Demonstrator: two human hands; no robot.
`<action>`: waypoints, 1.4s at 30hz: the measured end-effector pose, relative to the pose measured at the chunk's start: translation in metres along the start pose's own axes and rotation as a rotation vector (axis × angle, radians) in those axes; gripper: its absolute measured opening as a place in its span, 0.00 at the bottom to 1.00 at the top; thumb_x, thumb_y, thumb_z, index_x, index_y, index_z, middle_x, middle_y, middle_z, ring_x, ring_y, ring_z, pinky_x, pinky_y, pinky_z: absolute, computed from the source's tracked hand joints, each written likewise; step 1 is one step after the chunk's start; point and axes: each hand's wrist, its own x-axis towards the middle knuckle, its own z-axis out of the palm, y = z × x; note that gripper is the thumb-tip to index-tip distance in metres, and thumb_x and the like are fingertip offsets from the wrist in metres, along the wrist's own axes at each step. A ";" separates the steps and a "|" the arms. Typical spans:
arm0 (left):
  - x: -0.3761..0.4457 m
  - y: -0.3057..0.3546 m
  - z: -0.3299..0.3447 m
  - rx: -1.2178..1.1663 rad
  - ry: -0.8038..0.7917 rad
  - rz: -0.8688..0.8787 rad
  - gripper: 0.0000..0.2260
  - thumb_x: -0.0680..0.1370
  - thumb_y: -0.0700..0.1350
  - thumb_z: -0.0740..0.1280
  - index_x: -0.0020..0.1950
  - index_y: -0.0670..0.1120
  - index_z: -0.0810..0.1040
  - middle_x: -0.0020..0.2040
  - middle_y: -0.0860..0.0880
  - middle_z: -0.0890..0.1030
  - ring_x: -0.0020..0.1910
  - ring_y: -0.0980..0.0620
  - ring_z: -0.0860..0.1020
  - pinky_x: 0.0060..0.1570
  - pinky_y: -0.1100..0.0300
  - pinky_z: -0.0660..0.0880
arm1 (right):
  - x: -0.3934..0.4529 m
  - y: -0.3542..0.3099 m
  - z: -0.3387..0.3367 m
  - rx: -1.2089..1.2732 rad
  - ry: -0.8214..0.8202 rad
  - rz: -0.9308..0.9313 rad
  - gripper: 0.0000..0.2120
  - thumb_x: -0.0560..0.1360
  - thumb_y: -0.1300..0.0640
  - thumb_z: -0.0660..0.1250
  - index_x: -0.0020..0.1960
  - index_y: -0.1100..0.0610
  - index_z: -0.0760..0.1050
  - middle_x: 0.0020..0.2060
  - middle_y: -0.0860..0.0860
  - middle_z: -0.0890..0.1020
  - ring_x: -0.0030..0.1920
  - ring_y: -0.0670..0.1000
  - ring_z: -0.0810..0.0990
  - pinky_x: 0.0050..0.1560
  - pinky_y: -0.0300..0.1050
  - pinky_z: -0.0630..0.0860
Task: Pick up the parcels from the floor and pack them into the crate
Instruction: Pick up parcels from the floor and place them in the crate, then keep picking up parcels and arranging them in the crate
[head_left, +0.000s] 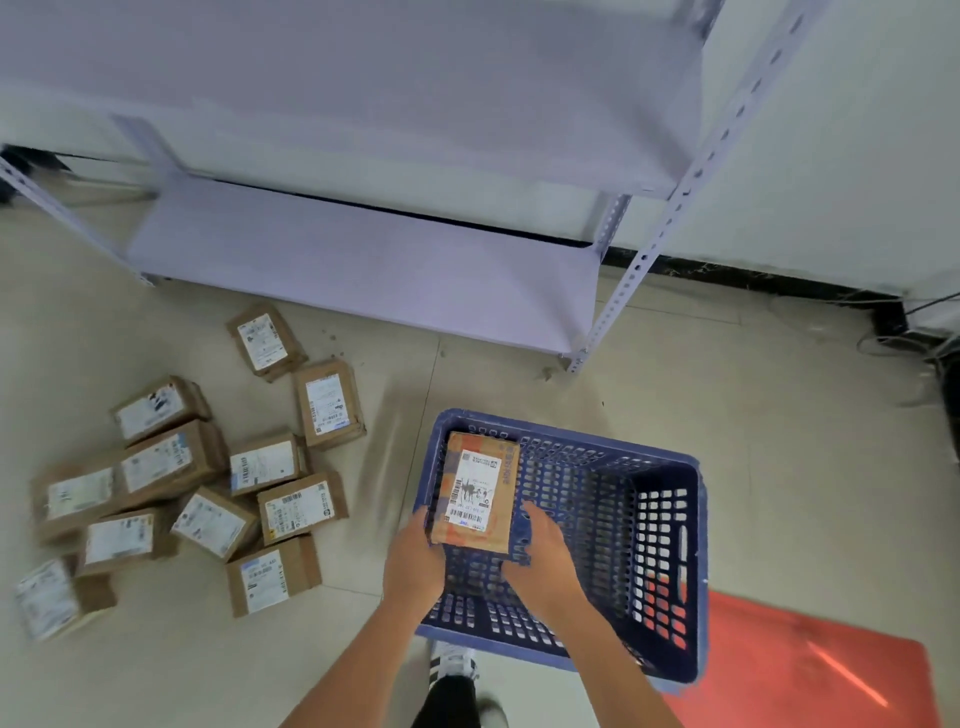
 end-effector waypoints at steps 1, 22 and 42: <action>-0.009 0.004 -0.008 -0.008 0.021 0.008 0.18 0.78 0.35 0.58 0.67 0.45 0.69 0.62 0.44 0.78 0.59 0.45 0.76 0.50 0.61 0.69 | -0.010 -0.009 0.000 -0.005 -0.003 -0.033 0.35 0.73 0.66 0.65 0.75 0.50 0.55 0.70 0.52 0.63 0.63 0.49 0.69 0.44 0.27 0.72; -0.076 -0.063 -0.191 -0.159 0.150 -0.112 0.23 0.78 0.40 0.57 0.74 0.45 0.60 0.68 0.42 0.71 0.64 0.42 0.71 0.60 0.53 0.70 | -0.091 -0.180 0.100 -0.134 -0.140 -0.170 0.38 0.73 0.61 0.68 0.76 0.52 0.51 0.69 0.56 0.67 0.57 0.55 0.73 0.56 0.47 0.73; 0.099 -0.216 -0.338 -0.209 0.015 -0.121 0.22 0.79 0.40 0.58 0.73 0.47 0.62 0.70 0.45 0.70 0.68 0.46 0.69 0.64 0.53 0.69 | 0.020 -0.307 0.310 0.173 -0.086 0.132 0.33 0.72 0.60 0.68 0.73 0.49 0.57 0.57 0.49 0.77 0.50 0.44 0.75 0.44 0.33 0.70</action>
